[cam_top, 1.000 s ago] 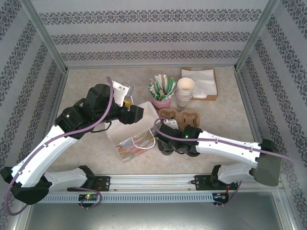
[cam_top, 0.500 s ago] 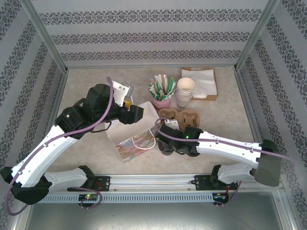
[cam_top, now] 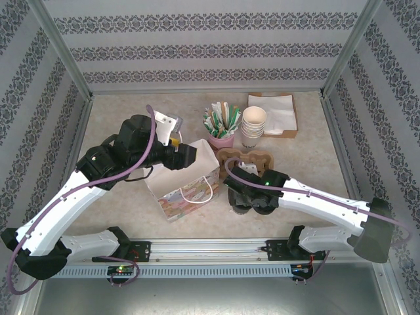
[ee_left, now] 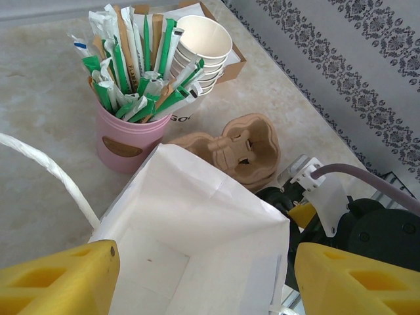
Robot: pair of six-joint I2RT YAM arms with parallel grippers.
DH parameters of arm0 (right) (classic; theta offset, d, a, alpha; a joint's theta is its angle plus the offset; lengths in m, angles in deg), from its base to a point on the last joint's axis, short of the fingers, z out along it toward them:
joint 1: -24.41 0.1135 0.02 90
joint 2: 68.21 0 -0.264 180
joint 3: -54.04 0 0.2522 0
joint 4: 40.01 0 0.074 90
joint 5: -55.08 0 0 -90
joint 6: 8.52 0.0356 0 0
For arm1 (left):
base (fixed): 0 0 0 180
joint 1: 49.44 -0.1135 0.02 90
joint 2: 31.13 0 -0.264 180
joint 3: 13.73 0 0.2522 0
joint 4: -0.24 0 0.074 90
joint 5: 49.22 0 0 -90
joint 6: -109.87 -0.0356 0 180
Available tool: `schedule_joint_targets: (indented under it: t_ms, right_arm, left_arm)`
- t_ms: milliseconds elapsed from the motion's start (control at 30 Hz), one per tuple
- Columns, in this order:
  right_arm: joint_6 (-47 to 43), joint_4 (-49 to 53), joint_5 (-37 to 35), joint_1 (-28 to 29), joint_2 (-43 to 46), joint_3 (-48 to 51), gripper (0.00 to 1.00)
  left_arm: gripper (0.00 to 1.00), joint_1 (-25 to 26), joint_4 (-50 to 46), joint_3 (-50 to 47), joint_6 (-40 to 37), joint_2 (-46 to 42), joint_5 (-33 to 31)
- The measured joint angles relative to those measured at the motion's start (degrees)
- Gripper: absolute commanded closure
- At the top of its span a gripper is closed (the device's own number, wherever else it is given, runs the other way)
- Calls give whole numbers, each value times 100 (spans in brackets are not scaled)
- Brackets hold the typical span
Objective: Pack the takeout coffee
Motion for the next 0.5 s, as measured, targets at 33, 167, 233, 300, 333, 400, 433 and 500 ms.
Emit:
schedule_joint_targets:
  t_ms: [33, 167, 233, 300, 333, 400, 433, 500]
  right_arm:
    - [0, 22, 0, -2, 7, 0, 30]
    - [-2, 118, -2, -2, 15, -7, 26]
    - [-26, 201, 0, -17, 15, -17, 23]
    - [-52, 354, -2, -48, 9, -15, 22]
    - [-61, 437, -2, -76, 0, -15, 22]
    - [-63, 498, -2, -76, 0, -22, 21]
    - [-63, 518, -2, -76, 0, -28, 20]
    - [-68, 560, 0, -76, 2, -42, 18]
  left_arm:
    - [28, 0, 0, 0, 0, 4, 0]
    - [28, 0, 0, 0, 0, 9, 0]
    - [29, 0, 0, 0, 0, 9, 0]
    - [28, 0, 0, 0, 0, 9, 0]
    - [29, 0, 0, 0, 0, 9, 0]
    - [28, 0, 0, 0, 0, 9, 0]
    - [28, 0, 0, 0, 0, 9, 0]
    - [28, 0, 0, 0, 0, 9, 0]
